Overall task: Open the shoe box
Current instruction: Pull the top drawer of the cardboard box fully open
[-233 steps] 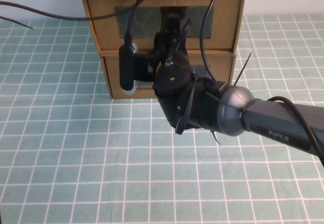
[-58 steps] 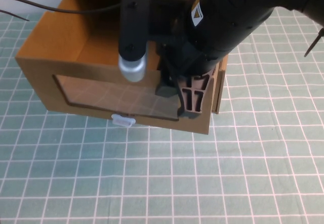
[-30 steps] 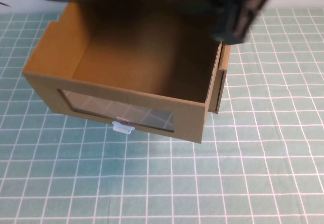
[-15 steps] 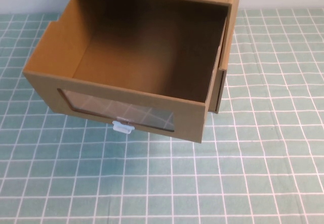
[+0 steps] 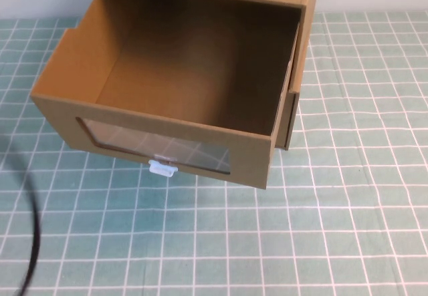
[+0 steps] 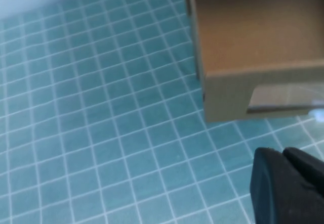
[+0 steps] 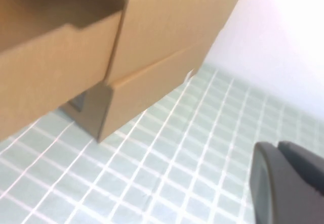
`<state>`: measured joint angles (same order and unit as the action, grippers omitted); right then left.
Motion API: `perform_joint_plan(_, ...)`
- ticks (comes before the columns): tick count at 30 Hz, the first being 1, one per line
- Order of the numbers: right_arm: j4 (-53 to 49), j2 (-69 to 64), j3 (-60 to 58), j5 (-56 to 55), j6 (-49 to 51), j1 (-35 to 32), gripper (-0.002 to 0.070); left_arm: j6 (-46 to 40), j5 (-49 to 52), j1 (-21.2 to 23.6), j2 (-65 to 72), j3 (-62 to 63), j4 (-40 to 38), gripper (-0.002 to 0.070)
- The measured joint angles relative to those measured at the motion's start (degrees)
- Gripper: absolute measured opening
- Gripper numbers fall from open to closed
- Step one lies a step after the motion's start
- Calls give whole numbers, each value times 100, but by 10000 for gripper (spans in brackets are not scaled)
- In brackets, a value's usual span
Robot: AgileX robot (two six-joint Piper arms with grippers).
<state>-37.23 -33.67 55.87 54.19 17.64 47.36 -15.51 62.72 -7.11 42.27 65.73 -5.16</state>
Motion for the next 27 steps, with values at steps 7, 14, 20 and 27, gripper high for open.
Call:
perform_joint_plan(7,-164,641,-1517,-634,345,0,-13,695,-1307,0,-1954,-2144,222,-6)
perform_joint_plan(14,101,641,-2492,-695,367,0,-13,864,-2225,0,-2594,-2878,229,-6)
perform_joint_plan(20,240,641,-3136,-715,371,0,-13,869,-2258,0,-2594,-3173,229,-6)
perform_joint_plan(27,427,641,-3470,-700,371,0,-13,869,-2258,0,-2594,-3430,229,-6)
